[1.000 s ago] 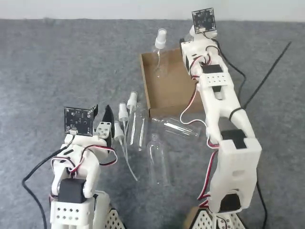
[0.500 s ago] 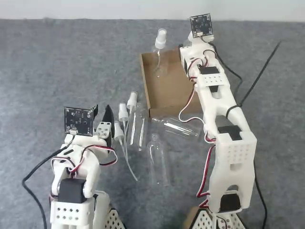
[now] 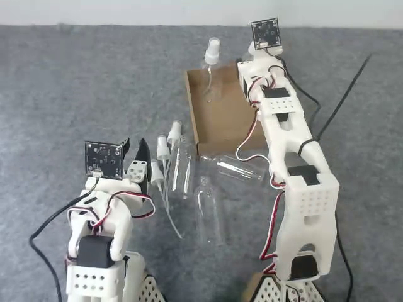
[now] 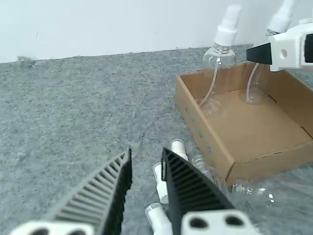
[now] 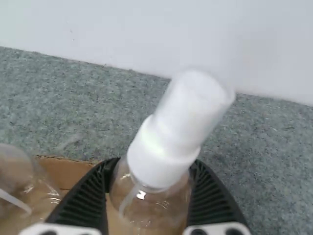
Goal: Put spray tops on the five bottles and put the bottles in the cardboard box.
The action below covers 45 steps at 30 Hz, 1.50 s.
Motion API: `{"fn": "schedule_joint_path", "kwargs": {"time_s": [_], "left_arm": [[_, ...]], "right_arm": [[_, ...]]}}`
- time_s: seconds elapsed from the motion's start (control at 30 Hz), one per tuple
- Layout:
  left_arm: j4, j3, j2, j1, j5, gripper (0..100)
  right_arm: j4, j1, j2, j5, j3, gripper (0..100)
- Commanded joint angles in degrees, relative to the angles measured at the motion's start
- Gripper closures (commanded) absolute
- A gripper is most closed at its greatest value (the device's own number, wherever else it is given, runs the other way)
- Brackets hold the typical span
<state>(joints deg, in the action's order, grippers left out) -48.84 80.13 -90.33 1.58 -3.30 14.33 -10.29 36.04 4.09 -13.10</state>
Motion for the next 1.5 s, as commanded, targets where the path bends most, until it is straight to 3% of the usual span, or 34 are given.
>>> {"fn": "schedule_joint_path", "kwargs": {"time_s": [0.0, 0.3, 0.63, 1.47], "left_arm": [[1.3, -0.6, -0.7, 0.2, 0.1, 91], [1.3, -0.6, -0.7, 0.2, 0.1, 91], [1.3, -0.6, -0.7, 0.2, 0.2, 91], [1.3, -0.6, -0.7, 0.2, 0.2, 91]], "right_arm": [[-1.0, 0.0, -1.2, -0.1, -4.2, 98.7], [-1.1, 0.0, -1.2, -0.1, -4.2, 97.5], [-0.7, 0.0, -1.3, -0.1, -4.2, 74.0], [-0.7, 0.0, -1.9, 0.1, -4.3, 73.4]]}}
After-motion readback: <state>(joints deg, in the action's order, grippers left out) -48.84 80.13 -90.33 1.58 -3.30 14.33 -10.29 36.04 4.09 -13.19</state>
